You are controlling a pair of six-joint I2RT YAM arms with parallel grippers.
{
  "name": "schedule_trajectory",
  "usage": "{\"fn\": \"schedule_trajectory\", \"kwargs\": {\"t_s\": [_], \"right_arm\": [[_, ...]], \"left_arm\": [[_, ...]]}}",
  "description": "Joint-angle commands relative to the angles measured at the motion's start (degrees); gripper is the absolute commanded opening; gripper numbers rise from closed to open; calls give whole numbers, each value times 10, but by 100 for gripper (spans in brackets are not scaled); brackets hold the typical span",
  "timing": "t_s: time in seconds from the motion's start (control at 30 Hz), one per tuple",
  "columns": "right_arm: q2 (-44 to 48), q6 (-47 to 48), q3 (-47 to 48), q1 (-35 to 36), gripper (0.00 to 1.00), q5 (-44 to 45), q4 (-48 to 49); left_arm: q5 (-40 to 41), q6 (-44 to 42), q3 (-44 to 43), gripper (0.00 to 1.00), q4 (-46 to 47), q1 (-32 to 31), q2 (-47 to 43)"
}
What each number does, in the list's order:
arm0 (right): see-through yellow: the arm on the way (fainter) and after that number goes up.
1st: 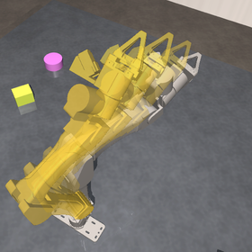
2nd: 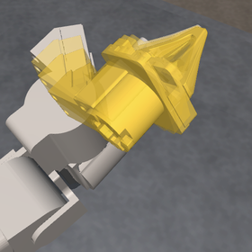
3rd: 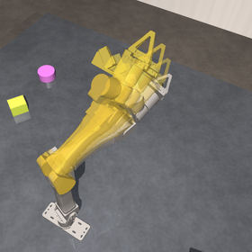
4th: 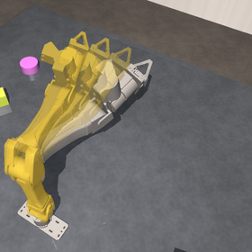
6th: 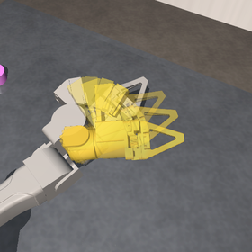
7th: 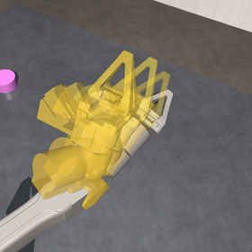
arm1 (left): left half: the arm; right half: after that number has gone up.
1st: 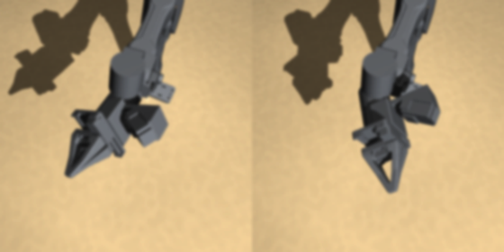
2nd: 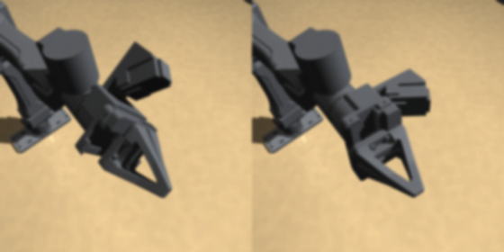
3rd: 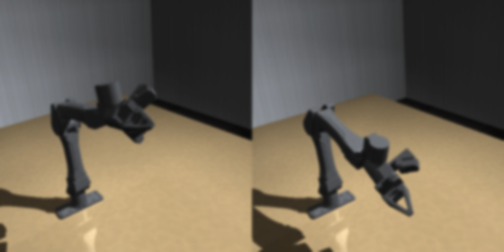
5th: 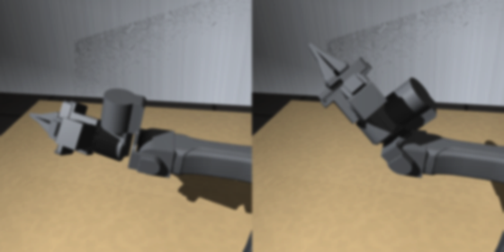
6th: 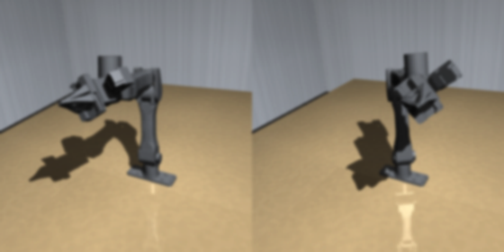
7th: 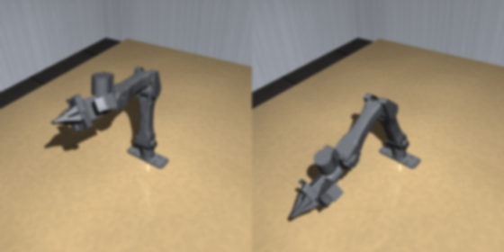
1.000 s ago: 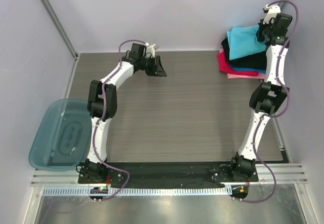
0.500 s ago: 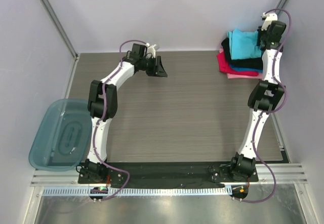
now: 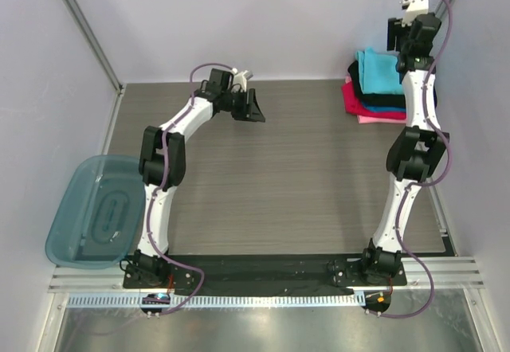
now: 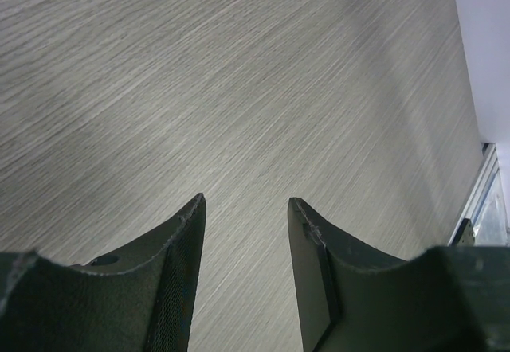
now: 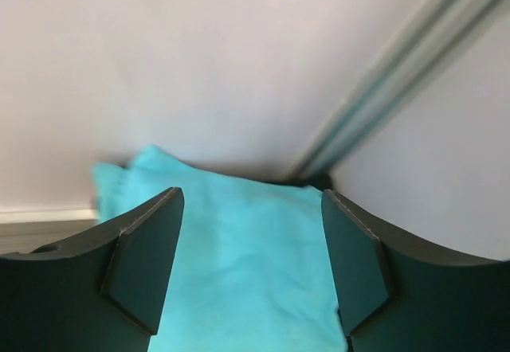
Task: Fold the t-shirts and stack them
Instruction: Neatly place the folded tshirt to the corner
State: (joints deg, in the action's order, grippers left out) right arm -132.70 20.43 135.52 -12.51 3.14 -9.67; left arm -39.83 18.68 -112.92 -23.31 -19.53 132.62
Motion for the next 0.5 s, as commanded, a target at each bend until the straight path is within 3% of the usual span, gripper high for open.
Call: {"fn": "schedule_trajectory", "kwargs": {"t_s": [0.0, 0.1, 0.13, 0.17, 0.23, 0.3, 0.37, 0.43, 0.47], "right_arm": [[70, -102, -27, -2, 76, -88, 9], [96, -203, -84, -1, 77, -181, -16], [109, -241, -106, -1, 84, -219, -18], [120, -303, -129, -1, 99, -257, -15], [154, -373, -207, 13, 100, -306, -9], [176, -387, -260, 39, 100, -279, -56], [209, -364, -289, 90, 100, -187, -110], [240, -340, -335, 125, 100, -97, -129], [249, -331, -347, 158, 100, -80, -136]], "left_arm": [[42, -33, -15, 47, -16, 0, -29], [126, -89, -36, 47, -63, 1, -49], [194, -102, -42, 47, -86, 1, -53], [230, -116, -45, 48, -92, 3, -64], [320, -141, -53, 51, -106, 7, -72], [351, -155, -58, 58, -116, 18, -79], [366, -155, -56, 74, -129, 28, -83], [368, -144, -35, 81, -130, 34, -100], [366, -143, -28, 89, -128, 35, -108]]}}
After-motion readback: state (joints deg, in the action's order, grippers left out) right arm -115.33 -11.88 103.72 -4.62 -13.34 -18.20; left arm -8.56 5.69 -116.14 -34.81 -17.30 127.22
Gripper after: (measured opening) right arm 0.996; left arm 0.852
